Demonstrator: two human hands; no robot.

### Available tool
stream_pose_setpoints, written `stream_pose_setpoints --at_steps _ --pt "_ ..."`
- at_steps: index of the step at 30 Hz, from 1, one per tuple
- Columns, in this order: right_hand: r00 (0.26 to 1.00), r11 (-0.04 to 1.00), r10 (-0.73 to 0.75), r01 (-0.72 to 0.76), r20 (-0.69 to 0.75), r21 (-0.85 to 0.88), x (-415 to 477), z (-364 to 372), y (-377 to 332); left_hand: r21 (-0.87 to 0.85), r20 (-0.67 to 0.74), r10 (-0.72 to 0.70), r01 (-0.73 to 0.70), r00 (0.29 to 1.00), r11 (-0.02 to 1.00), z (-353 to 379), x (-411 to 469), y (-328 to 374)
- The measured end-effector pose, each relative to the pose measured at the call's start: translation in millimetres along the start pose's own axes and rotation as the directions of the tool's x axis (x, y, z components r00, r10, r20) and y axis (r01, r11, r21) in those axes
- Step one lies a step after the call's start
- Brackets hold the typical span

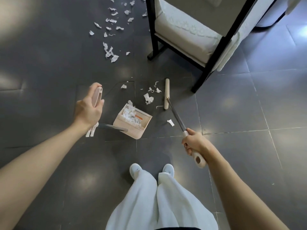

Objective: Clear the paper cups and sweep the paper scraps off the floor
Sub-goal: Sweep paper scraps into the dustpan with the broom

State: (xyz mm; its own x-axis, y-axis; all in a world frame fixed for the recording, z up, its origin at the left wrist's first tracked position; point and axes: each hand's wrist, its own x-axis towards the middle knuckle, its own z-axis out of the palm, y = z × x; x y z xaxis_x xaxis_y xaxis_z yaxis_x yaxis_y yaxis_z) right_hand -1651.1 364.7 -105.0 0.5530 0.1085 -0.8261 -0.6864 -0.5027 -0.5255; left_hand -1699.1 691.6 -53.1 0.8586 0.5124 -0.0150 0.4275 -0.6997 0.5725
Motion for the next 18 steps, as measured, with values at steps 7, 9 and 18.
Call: stream_pose_setpoints --at_steps 7,9,18 --pt "0.988 0.984 0.052 -0.075 -0.144 -0.163 -3.7 22.1 31.3 0.041 0.020 0.078 -0.079 0.997 0.996 -13.4 13.0 -7.9" --pt "0.983 0.977 0.063 -0.096 -0.174 -0.188 -7.5 44.1 37.1 0.041 0.053 0.097 -0.099 0.994 0.994 -18.6 16.0 -14.7" --pt "0.987 0.984 0.148 -0.141 -0.057 0.106 2.2 215.5 2.8 -0.069 0.169 0.173 -0.163 0.970 0.984 -74.5 37.7 -119.1"
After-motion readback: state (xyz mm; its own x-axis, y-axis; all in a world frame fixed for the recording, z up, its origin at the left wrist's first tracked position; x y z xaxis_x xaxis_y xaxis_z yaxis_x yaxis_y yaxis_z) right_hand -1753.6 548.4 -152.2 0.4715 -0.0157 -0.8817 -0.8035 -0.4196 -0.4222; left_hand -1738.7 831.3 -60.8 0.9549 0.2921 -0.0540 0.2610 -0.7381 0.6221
